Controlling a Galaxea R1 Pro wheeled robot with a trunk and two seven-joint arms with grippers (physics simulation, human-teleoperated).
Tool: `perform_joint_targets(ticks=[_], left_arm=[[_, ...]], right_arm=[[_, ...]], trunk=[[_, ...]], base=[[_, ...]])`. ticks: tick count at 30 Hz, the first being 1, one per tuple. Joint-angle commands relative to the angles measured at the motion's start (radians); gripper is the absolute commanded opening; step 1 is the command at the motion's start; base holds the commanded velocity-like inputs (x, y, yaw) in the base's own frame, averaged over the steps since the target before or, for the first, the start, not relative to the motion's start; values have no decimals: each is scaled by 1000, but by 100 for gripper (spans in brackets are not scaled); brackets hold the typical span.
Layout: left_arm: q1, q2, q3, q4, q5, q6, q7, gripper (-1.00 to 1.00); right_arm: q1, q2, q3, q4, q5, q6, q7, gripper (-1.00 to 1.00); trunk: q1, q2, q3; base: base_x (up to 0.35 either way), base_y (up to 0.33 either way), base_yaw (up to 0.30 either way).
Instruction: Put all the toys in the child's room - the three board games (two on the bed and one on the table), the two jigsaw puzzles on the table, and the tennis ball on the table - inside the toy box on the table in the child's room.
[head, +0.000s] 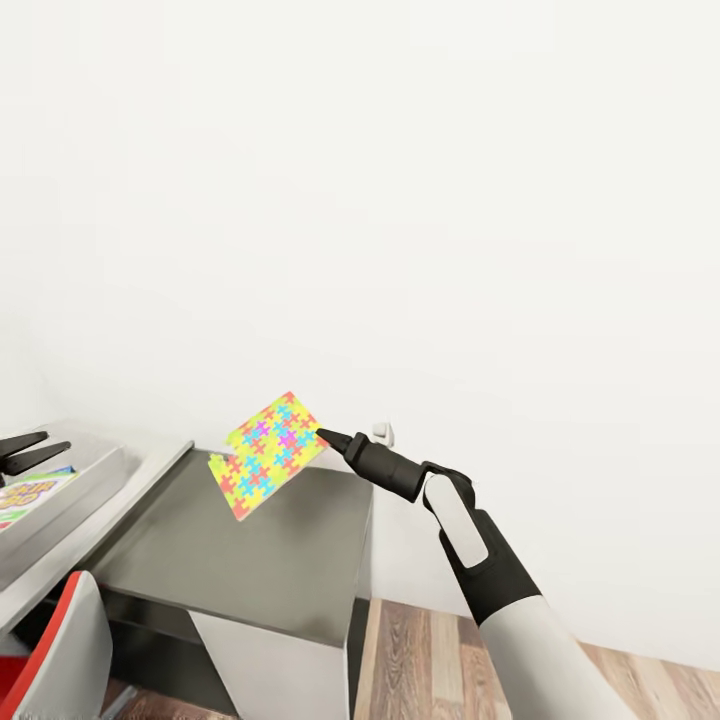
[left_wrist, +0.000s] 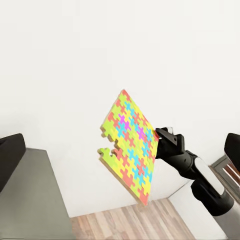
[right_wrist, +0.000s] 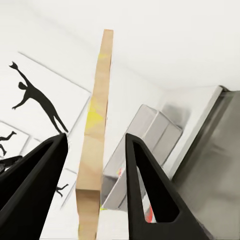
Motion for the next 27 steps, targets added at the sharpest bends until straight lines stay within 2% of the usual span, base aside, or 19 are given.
perform_joint_targets(ticks=[1, 27], left_arm=[[-1, 0, 0, 0, -2, 11, -5, 100], [-1, 1, 9, -10, -3, 11, -5, 100]], right_arm=[[-1, 0, -1, 0, -2, 4, 1, -100], [-1, 0, 9, -24, -3, -1, 4, -100]], trunk=[[0, -1, 0], [0, -1, 29]], base=[[0, 0, 233], [0, 0, 234]])
